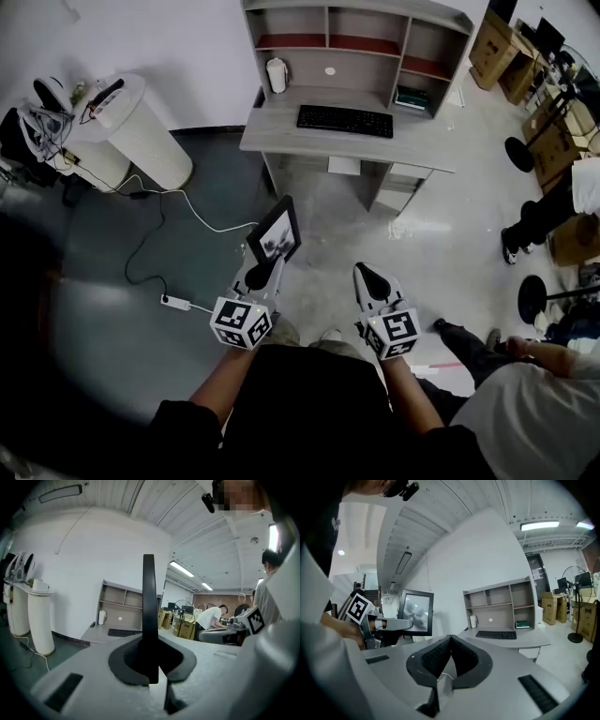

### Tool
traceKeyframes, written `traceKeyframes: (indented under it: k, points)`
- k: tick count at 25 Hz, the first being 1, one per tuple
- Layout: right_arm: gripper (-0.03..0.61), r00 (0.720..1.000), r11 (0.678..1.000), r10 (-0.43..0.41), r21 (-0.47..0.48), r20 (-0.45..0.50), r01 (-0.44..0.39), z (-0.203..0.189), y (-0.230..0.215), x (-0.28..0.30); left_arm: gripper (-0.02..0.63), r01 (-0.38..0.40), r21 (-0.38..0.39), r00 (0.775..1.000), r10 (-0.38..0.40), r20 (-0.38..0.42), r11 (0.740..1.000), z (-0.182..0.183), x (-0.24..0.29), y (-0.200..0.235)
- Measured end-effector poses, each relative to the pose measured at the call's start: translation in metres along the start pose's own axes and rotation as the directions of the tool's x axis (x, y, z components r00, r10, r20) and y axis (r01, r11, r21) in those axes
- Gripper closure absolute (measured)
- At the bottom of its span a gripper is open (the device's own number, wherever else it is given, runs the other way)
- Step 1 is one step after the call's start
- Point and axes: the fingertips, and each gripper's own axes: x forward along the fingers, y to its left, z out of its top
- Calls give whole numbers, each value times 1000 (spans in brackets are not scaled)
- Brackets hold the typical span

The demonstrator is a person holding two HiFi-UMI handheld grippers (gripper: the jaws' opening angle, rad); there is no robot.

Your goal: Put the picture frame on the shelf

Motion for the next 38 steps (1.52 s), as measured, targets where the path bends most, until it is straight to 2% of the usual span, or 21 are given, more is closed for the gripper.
traceKeyframes:
  k: [5,11,17,22,31,38]
  points:
    - [568,1000,1000,9,22,-20,-8,-14,-13,1,583,-3,-5,1000,3,-6,1000,3,12,4]
    - [568,999,999,-10,49,-47,13,-20,-34,30,583,2,-11,1000,-3,-14,1000,4,52,30]
    - [568,995,999,-39,27,-88,42,-12,-59,80,583,53,-43,998,-54,-17,998,12,103,69]
    - [568,993,997,-73,18,-97,75,16,-80,147,583,78,-71,997,-80,-19,994,29,151,120]
    - [568,991,996,-92,-17,-96,91,72,-91,279,583,147,-153,988,-152,-20,977,70,214,233]
    - [568,986,991,-135,-8,-99,135,99,-93,353,583,174,-125,984,-178,-26,977,92,249,300]
